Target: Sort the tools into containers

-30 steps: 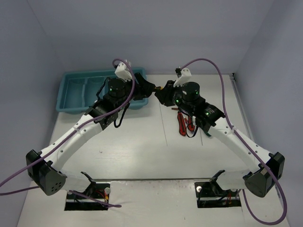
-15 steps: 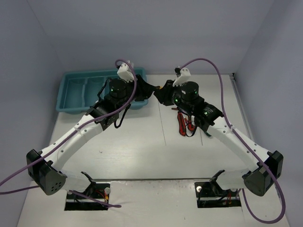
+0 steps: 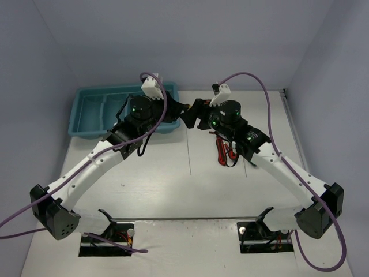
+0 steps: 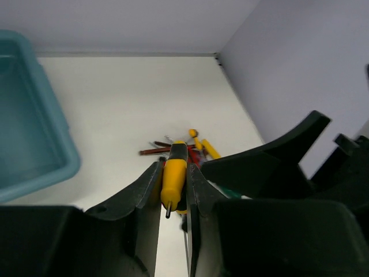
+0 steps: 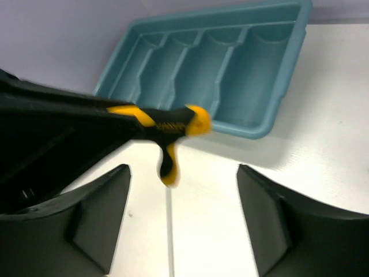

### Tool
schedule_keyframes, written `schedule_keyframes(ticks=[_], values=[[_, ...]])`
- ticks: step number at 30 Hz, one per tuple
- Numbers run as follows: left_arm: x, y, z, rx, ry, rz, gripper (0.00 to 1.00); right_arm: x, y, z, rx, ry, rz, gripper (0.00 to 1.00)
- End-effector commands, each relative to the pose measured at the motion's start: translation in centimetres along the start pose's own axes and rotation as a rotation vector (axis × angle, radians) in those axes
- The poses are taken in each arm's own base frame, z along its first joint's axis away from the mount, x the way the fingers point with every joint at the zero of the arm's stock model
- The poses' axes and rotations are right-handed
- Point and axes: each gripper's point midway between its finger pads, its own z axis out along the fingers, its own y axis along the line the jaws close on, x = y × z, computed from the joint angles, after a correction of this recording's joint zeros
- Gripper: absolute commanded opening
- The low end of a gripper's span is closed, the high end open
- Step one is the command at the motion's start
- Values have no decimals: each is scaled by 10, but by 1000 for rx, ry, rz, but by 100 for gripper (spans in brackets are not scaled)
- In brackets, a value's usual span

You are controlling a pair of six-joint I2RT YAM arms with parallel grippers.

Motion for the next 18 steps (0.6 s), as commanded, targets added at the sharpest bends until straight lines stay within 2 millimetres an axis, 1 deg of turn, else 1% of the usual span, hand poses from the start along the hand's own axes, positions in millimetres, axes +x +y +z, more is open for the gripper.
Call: schedule_keyframes(ticks=[1, 3, 4, 5, 6, 8, 9, 10, 12, 13, 14, 16, 18], values=[[-61, 26, -32, -74, -130, 117, 0, -23, 17, -16, -68, -90, -18, 78], [-79, 60, -44, -157, -150, 169, 0, -21, 11, -25, -46, -90, -35, 79], [-81, 67, -46, -167, -143, 198, 0, -19, 6, -27, -28, -87, -44, 80], [-90, 95, -54, -223, -127, 230, 0, -17, -1, -36, 2, -83, -58, 81], [-105, 119, -62, -277, -138, 243, 0, -14, -5, -39, 20, -79, -67, 81], [-123, 157, -73, -366, -128, 297, 0, -7, -17, -48, 68, -63, -87, 82], [-120, 165, -72, -374, -104, 300, 0, -3, -20, -49, 80, -49, -90, 82], [-128, 185, -75, -418, -97, 311, 0, 0, -29, -55, 117, -46, -98, 82], [-158, 215, -91, -519, -129, 369, 0, 7, -40, -65, 153, -44, -106, 82], [-167, 232, -96, -576, -133, 388, 0, 14, -46, -71, 169, -31, -108, 82], [-169, 241, -95, -599, -130, 390, 0, 17, -48, -74, 172, -26, -108, 82], [-198, 273, -105, -681, -161, 428, 0, 26, -52, -80, 176, -7, -107, 82], [-215, 286, -105, -705, -178, 468, 0, 34, -53, -84, 172, 12, -101, 82]])
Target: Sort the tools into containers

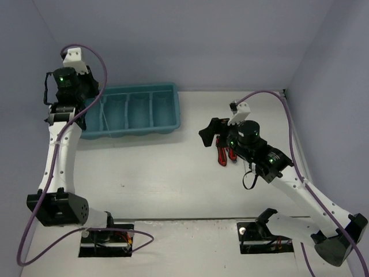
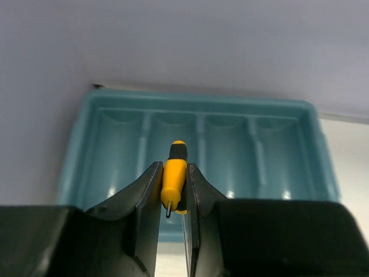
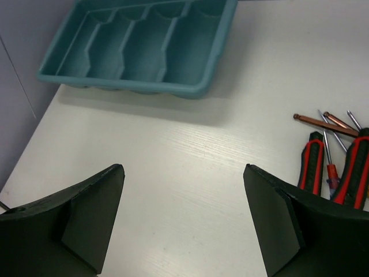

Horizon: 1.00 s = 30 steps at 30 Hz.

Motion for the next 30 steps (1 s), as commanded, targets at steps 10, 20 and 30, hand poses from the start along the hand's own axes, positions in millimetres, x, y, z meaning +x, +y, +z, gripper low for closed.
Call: schedule_keyframes(ticks=[10, 20, 30], values=[[-62, 85, 103, -105, -152, 250, 0, 36, -5, -15, -23, 87, 32, 82], [-46, 128, 173, -129, -191, 260, 0, 50, -8, -18, -16, 141, 63, 82], [14, 131, 214, -96, -120, 214, 3, 56, -18, -11, 43, 157, 71, 82]])
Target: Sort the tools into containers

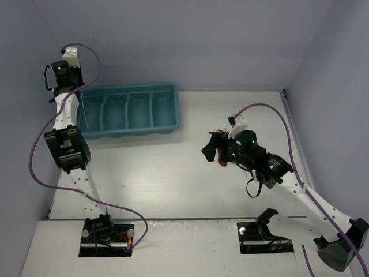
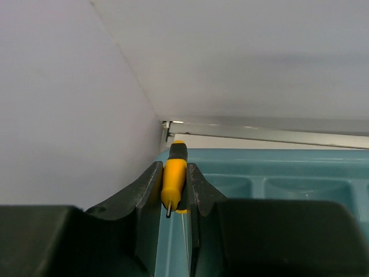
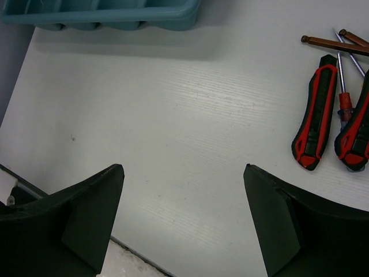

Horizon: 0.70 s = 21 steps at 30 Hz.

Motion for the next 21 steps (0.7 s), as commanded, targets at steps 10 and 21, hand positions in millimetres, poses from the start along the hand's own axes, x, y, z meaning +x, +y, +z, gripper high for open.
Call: schedule_keyframes(ticks=[10, 21], values=[[16, -2, 10, -1, -9, 3, 28, -11, -16, 2, 88, -66, 22, 82], [-6, -2, -14, -15, -27, -83, 75, -28, -48, -4, 245, -130, -38, 82]])
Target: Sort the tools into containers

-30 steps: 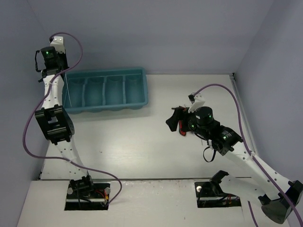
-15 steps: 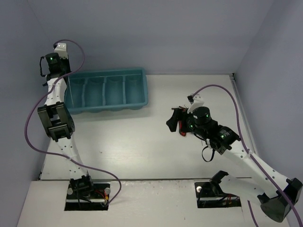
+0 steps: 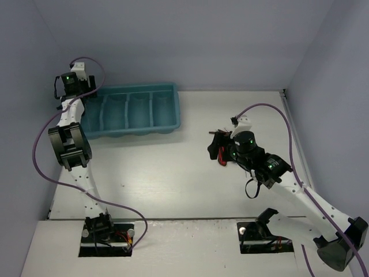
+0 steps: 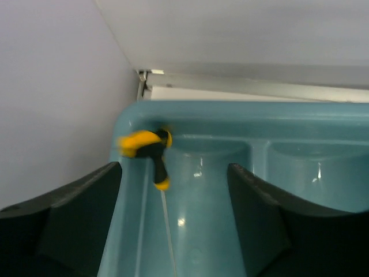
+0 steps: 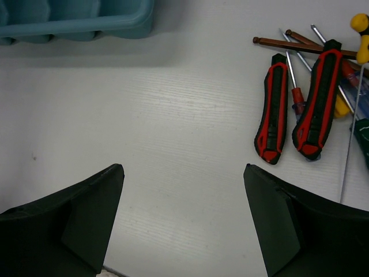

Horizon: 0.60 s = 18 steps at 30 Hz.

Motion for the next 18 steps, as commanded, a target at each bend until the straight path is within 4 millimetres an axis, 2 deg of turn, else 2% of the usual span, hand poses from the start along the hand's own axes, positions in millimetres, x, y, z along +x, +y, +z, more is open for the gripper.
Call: schedule_keyframes(ticks=[1, 3, 6, 7, 8, 9, 10, 12, 13, 16, 18], values=[[-97, 9, -64, -37, -197, -39, 76, -32, -24, -4, 118, -113, -24, 81], [-103, 9, -80, -40, -193, -79, 79, -41, -37, -3, 173, -133, -43, 80], [-133, 6, -132, -44, -230, -151, 81, -53, -73, 1, 287, -143, -32, 78], [-134, 3, -145, -39, -225, -172, 81, -55, -86, 4, 323, -136, -23, 77], [-134, -1, -157, -24, -217, -195, 81, -56, -101, 7, 360, -123, -16, 76], [-144, -9, -181, 8, -237, -229, 81, -56, -113, 11, 392, -106, -14, 75], [-146, -18, -199, 42, -239, -268, 81, -55, -124, 16, 416, -84, -17, 73], [-144, -36, -229, 108, -224, -335, 81, -53, -140, 26, 450, -42, -20, 69], [-150, -45, -250, 140, -240, -379, 81, -52, -149, 33, 469, -18, -21, 64], [-115, -89, -280, 237, -139, -438, 81, -45, -167, 53, 506, 50, -1, 56], [-94, -124, -307, 296, -83, -419, 81, -44, -172, 66, 504, 77, 24, 50]])
